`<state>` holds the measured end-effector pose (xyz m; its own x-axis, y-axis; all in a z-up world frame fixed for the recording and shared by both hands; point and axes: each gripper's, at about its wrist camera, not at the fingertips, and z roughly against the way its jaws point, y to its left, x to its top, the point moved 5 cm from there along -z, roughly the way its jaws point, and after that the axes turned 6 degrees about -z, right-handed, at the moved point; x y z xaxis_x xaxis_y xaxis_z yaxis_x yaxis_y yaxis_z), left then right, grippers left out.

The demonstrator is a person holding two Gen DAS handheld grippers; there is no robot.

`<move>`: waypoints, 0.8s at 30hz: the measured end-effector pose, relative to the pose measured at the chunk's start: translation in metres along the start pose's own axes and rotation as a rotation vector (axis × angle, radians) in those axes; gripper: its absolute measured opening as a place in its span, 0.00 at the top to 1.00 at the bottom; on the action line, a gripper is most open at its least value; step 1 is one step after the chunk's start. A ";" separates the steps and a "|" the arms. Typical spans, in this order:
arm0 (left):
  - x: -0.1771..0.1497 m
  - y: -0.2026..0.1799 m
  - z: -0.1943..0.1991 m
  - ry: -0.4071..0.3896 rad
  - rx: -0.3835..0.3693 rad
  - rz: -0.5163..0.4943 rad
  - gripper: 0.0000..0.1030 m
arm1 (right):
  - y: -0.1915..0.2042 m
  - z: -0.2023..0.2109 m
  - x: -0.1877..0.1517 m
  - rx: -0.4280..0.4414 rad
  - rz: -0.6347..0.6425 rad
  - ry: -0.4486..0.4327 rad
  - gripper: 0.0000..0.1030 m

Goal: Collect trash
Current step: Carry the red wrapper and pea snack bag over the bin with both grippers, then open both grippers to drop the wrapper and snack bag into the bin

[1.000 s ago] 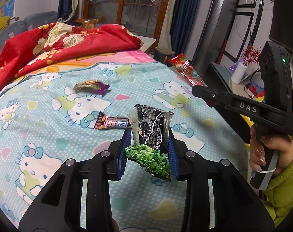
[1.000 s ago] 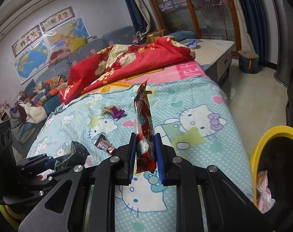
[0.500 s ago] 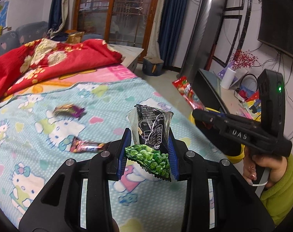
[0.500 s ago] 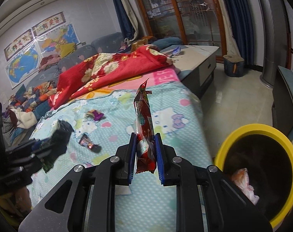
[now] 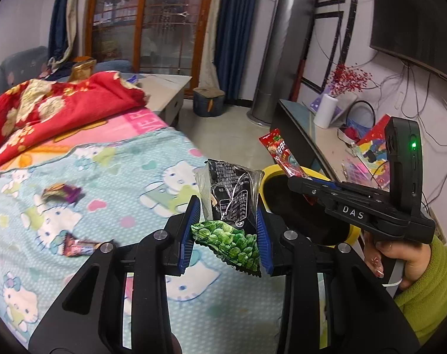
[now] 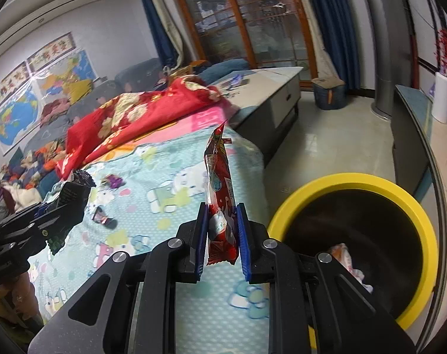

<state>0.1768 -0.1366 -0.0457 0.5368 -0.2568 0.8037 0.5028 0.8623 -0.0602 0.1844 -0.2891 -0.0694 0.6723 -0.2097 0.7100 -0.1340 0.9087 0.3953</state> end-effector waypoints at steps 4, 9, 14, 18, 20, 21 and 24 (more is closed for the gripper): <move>0.004 -0.016 -0.012 0.008 -0.026 -0.022 0.72 | -0.020 0.005 -0.001 -0.027 -0.034 -0.007 0.82; 0.008 -0.035 -0.030 0.024 -0.063 -0.043 0.72 | -0.048 0.013 -0.005 -0.069 -0.081 -0.013 0.82; 0.010 -0.058 -0.048 0.042 -0.098 -0.068 0.72 | -0.078 0.019 -0.010 -0.110 -0.134 -0.018 0.82; 0.011 -0.078 -0.064 0.062 -0.127 -0.095 0.71 | -0.098 0.024 -0.013 -0.135 -0.172 -0.020 0.82; 0.011 -0.085 -0.071 0.072 -0.139 -0.102 0.71 | -0.109 0.027 -0.016 -0.150 -0.192 -0.018 0.81; 0.011 -0.090 -0.076 0.078 -0.148 -0.104 0.71 | -0.114 0.028 -0.017 -0.154 -0.202 -0.017 0.81; 0.012 -0.101 -0.090 0.091 -0.166 -0.109 0.71 | -0.129 0.031 -0.022 -0.171 -0.235 -0.012 0.80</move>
<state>0.1936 -0.2658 -0.0828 0.5286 -0.3893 0.7544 0.6619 0.7454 -0.0791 0.1644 -0.4131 -0.1183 0.6614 -0.4251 0.6180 0.1495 0.8821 0.4468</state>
